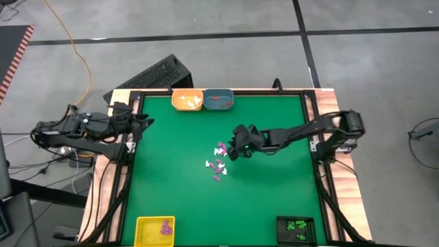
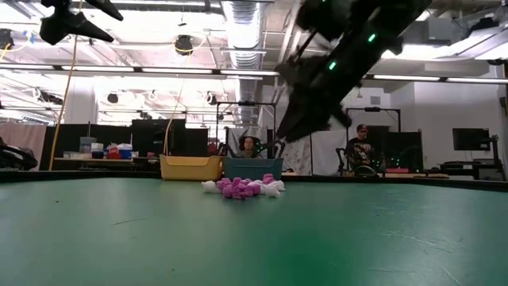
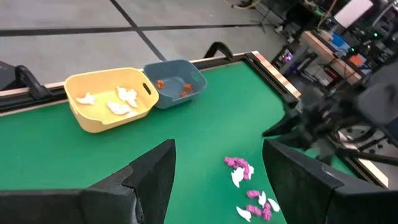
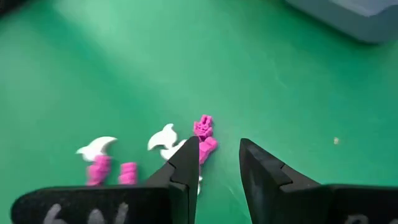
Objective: Sort Halloween decoration
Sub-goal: Put the pink skeleton into the yellow bin
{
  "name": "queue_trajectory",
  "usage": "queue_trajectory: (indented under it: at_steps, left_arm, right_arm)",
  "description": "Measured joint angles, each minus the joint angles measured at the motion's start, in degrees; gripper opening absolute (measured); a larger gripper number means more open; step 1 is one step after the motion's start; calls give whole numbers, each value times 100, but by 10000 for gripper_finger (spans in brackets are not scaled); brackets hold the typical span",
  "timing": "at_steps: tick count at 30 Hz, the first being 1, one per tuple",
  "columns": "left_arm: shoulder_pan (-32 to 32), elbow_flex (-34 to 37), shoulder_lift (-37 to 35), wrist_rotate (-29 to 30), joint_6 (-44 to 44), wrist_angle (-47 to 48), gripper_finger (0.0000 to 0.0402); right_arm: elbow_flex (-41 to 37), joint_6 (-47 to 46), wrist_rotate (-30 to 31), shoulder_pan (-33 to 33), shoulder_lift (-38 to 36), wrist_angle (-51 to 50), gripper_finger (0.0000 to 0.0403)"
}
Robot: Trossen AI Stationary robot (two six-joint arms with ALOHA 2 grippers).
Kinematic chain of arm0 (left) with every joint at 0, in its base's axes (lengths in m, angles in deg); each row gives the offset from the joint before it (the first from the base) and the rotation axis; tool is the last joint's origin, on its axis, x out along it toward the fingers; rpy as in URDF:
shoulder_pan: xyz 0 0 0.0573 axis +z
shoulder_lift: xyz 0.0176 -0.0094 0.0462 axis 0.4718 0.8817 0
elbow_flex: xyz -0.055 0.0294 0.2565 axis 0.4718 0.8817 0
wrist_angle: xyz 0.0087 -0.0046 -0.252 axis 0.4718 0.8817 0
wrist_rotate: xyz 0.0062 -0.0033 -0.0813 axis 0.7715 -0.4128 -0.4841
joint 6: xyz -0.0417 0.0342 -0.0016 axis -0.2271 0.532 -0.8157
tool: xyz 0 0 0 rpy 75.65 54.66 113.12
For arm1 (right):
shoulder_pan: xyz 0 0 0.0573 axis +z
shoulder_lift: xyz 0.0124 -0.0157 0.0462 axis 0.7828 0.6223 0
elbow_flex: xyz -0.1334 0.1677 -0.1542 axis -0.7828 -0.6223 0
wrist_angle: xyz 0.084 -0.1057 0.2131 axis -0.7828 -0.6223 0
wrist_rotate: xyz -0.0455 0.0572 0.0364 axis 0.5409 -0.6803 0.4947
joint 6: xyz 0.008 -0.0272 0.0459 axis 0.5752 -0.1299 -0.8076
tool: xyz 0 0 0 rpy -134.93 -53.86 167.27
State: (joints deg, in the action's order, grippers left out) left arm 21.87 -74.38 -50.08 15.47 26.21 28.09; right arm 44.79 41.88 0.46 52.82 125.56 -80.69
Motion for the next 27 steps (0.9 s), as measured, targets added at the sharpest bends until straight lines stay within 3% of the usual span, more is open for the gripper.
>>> queue_trajectory:
  at_steps: [9,20,27]
  left_arm:
    - [0,0,1,65,-166,7,231]
    - [0,0,1,65,-142,9,231]
    - [1,0,1,63,-140,10,231]
  right_arm:
    - [466,-28,-167,-67,1145,412,111]
    - [496,-247,-253,-67,1271,172,111]
    - [496,-467,-283,-28,1656,597,111]
